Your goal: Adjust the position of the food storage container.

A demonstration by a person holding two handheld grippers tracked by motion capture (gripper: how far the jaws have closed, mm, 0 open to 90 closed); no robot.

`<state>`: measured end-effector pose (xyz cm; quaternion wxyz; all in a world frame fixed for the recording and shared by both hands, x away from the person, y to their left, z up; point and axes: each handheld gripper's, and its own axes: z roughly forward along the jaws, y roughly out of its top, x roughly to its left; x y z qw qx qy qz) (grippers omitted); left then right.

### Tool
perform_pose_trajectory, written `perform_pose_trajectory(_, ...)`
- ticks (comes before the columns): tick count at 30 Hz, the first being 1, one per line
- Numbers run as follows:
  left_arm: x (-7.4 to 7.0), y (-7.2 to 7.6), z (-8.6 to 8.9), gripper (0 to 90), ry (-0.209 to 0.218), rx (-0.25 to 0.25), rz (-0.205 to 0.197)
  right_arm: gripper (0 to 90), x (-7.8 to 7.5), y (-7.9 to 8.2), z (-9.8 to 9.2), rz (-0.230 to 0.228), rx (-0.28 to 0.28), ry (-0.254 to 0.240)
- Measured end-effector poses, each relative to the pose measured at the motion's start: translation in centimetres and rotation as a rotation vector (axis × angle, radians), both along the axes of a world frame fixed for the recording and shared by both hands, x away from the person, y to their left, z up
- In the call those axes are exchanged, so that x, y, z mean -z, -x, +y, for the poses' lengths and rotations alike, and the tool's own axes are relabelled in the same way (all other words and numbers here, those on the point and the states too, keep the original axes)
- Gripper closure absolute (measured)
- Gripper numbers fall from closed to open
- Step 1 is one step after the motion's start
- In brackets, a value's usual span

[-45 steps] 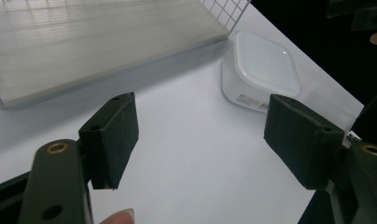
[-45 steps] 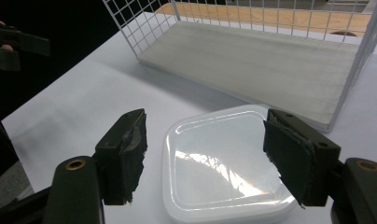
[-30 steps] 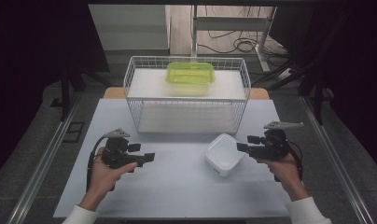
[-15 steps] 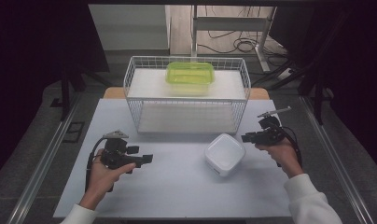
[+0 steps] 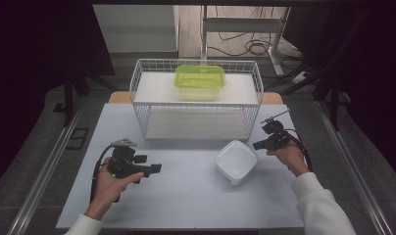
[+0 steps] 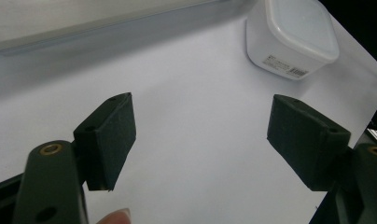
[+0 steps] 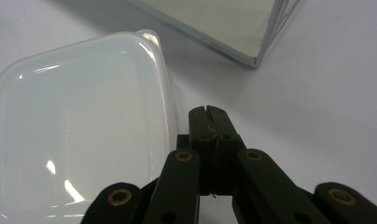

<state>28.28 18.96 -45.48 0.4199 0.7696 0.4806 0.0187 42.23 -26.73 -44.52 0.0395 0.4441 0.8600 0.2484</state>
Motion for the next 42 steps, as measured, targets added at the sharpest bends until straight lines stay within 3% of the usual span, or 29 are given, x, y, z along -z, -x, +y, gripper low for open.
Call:
perform_pose_trajectory(9, 0.1, 0.0, -0.1, 22.9, -0.003, 0.003, 0.005, 89.0, 0.7, 0.2, 0.7, 0.013, -0.039, 0.05)
perform_pose_trajectory(20, 0.1, 0.0, -0.1, 22.9, -0.003, 0.006, 0.008, 89.0, 0.5, 2.2, 2.2, 0.03, -0.046, 0.1)
perform_pose_trajectory(34, 0.2, 0.1, -0.4, 22.9, -0.012, 0.015, 0.015, 89.0, 0.6, 5.5, 3.7, 0.068, -0.034, 0.009)
perform_pose_trajectory(42, 0.3, 0.1, -0.4, 22.9, -0.013, 0.015, 0.018, 89.0, 0.9, 7.0, 5.7, 0.082, -0.085, -0.021)
